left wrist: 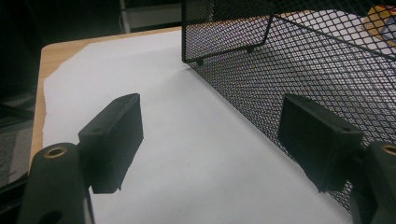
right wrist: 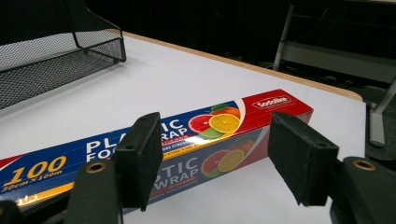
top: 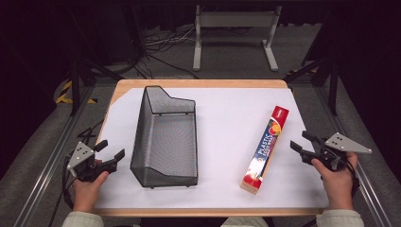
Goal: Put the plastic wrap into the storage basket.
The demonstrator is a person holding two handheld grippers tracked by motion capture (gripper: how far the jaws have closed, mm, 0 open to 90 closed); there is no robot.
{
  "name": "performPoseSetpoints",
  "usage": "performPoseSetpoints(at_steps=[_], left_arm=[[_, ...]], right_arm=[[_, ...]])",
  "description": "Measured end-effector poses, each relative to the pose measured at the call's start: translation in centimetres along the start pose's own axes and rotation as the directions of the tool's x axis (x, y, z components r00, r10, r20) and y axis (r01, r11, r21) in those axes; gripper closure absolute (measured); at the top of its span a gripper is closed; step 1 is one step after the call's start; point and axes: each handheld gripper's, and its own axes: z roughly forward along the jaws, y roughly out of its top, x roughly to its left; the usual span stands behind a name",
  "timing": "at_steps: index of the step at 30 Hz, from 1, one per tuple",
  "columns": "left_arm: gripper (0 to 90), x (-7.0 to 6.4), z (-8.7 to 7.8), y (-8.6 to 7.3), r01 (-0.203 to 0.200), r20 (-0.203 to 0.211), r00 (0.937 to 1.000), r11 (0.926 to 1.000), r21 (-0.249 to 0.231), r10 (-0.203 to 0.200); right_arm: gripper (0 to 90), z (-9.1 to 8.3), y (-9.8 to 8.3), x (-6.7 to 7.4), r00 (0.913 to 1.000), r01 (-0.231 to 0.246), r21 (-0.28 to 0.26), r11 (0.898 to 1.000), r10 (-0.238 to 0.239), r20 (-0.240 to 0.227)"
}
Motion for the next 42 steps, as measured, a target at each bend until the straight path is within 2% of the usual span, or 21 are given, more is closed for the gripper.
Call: performPoseSetpoints(at_steps=[5,11,16,18,20,24,26,33,42], left_arm=[[23.0,-0.2,0.1,0.1,-0.015,-0.004,0.9999,0.9998,0.009,0.015],[23.0,-0.1,0.1,0.0,-0.017,-0.007,0.9998,0.9998,0.01,0.018],[23.1,-0.2,0.0,0.1,-0.019,-0.008,0.9998,0.9998,0.007,0.019],[23.4,-0.2,0.0,0.1,-0.018,-0.008,0.9998,0.9998,0.006,0.018],[23.6,-0.2,0.0,0.1,-0.017,-0.01,0.9998,0.9998,0.006,0.017],[24.3,-0.2,0.0,0.1,-0.015,-0.012,0.9998,0.9999,0.004,0.015],[24.4,-0.2,0.1,0.1,-0.017,-0.011,0.9998,0.9998,0.01,0.017],[24.5,-0.2,0.1,0.1,-0.011,-0.015,0.9998,0.9999,0.013,0.011],[24.5,-0.1,0.3,0.1,-0.009,-0.015,0.9998,0.9997,0.023,0.01]], right_arm=[[41.9,0.0,0.0,0.1,1.0,0.004,0.011,1.0,-0.004,-0.009],[63.4,-0.1,0.1,0.2,0.9997,0.013,0.044,0.999,-0.012,-0.021],[74.2,-0.2,0.4,0.6,0.9995,0.027,0.058,0.998,-0.026,-0.02],[83.9,-0.3,0.5,0.7,0.9997,0.018,0.064,0.998,-0.017,-0.016],[90.0,-0.2,0.5,0.6,0.9998,0.01,0.08,0.997,-0.008,-0.016],[90.0,0.5,0.8,0.5,0.9998,-0.015,0.142,0.99,0.013,0.017],[90.0,0.9,1.0,0.4,0.9994,-0.015,0.171,0.985,0.01,0.032],[90.0,2.2,1.9,0.1,0.9985,-0.005,0.216,0.976,-0.007,0.055],[90.0,4.1,3.2,-0.9,0.9933,-0.023,0.299,0.954,-0.012,0.115]])
